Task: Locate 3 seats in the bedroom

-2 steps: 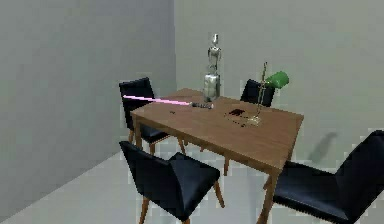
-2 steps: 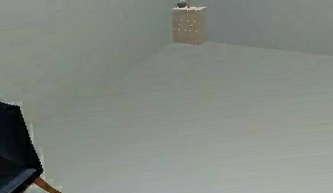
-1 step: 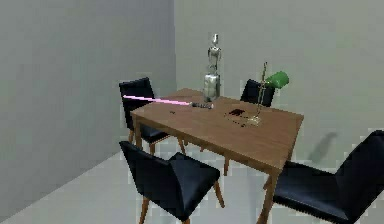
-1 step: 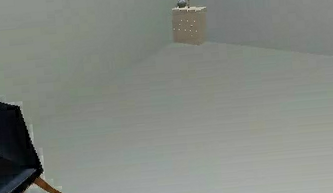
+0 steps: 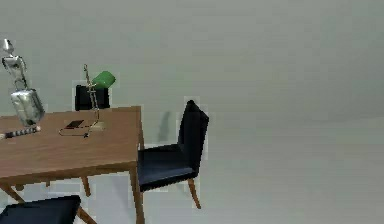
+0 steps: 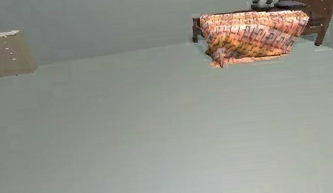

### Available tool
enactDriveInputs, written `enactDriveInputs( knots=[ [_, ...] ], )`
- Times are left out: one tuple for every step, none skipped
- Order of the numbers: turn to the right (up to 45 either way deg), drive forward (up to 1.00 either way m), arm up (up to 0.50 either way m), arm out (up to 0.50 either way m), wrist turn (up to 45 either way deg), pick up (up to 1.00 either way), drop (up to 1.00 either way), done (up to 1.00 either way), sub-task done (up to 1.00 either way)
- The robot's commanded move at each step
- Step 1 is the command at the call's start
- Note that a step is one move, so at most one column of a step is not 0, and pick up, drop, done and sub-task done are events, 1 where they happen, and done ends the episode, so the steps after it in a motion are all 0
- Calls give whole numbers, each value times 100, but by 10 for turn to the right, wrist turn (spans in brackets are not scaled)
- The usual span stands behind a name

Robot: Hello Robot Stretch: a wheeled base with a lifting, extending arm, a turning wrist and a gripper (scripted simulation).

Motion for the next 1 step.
enactDriveInputs(
  knots=[
    [0, 30, 0, 0, 0, 0, 0, 0, 0]
  ],
)
